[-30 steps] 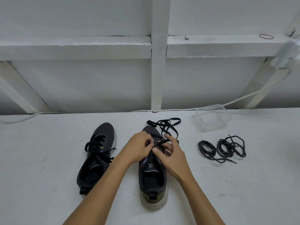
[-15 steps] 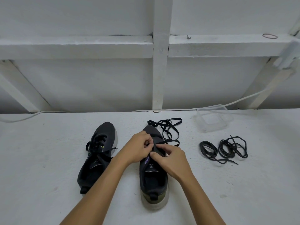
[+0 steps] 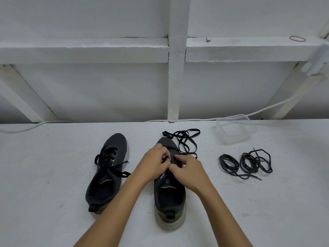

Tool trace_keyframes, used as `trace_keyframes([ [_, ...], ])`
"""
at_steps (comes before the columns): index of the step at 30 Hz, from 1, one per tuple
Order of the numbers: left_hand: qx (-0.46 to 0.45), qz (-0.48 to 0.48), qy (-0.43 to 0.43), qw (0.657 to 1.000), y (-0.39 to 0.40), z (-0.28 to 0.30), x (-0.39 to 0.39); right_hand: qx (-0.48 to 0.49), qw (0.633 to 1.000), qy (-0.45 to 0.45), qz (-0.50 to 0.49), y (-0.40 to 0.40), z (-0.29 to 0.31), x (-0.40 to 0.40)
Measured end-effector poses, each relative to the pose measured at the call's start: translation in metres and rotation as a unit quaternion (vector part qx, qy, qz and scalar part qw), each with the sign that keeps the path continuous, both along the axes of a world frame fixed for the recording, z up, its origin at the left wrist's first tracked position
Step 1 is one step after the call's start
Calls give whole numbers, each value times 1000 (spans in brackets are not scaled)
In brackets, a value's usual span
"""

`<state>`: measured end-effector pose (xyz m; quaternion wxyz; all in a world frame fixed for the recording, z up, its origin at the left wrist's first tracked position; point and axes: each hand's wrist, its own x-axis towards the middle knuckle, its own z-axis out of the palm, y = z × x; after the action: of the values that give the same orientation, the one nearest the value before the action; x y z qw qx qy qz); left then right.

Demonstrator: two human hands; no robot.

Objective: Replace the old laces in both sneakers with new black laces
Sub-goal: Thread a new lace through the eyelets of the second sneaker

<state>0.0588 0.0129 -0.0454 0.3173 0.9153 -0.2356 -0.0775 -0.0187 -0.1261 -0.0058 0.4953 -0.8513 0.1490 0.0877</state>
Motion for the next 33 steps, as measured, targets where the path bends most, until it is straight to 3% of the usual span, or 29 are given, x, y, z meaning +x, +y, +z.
trace_keyframes([
  [15,2,2,-21,1000,2,-9,3,-19,999,13,23,-8,-7,7],
  [19,-55,28,42,997,14,1,2,-45,998,13,-46,-3,-7,5],
  [23,-199,111,131,965,24,15,-7,-86,991,20,-101,2,-10,6],
  [28,-273,157,113,942,34,35,-16,-96,991,32,-91,8,-8,10],
  [33,-225,123,7,967,38,47,-13,-126,987,54,-80,10,-7,14],
])
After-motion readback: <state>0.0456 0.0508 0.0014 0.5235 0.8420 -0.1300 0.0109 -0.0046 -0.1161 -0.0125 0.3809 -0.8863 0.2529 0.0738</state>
